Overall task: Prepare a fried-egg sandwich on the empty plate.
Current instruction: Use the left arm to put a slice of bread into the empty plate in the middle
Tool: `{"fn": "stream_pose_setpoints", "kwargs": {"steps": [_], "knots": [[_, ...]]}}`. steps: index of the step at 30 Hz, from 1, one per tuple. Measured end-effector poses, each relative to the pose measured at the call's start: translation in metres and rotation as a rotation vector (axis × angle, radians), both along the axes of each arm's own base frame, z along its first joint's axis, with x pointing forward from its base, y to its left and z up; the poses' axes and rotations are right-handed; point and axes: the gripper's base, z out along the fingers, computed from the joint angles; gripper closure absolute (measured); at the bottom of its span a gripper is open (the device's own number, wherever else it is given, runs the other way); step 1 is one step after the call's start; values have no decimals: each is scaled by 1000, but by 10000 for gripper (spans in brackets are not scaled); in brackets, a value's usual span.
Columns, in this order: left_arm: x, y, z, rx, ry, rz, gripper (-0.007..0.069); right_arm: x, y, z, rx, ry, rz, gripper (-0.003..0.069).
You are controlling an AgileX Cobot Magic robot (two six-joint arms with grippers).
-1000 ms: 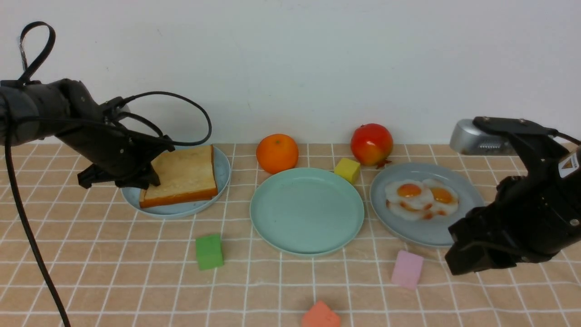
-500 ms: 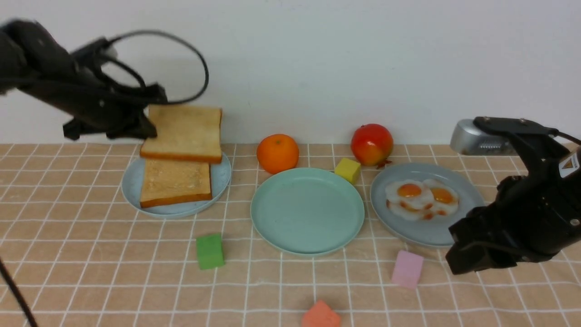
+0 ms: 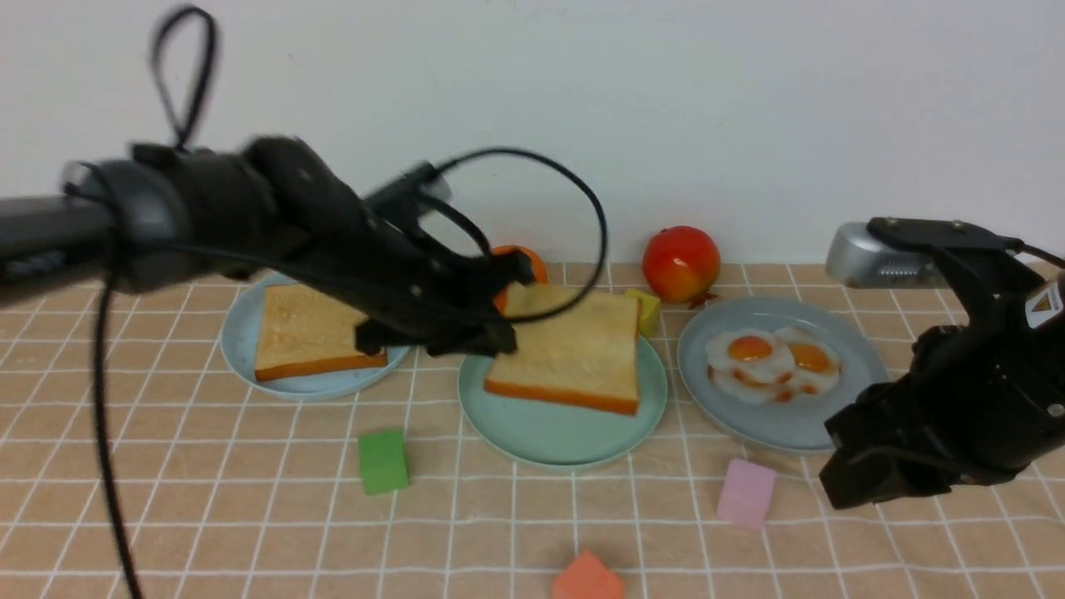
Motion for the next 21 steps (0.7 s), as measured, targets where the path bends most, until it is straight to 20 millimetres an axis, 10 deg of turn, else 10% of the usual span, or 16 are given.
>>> {"fn": "stream_pose_setpoints", "kwargs": {"steps": [14,21], "knots": [[6,-12,-29,1,39,52,579,-2,0,-1,-6,22,8,418],[5,-9,-31,39,49,64,424,-2,0,-1,-6,22,8,418]]}}
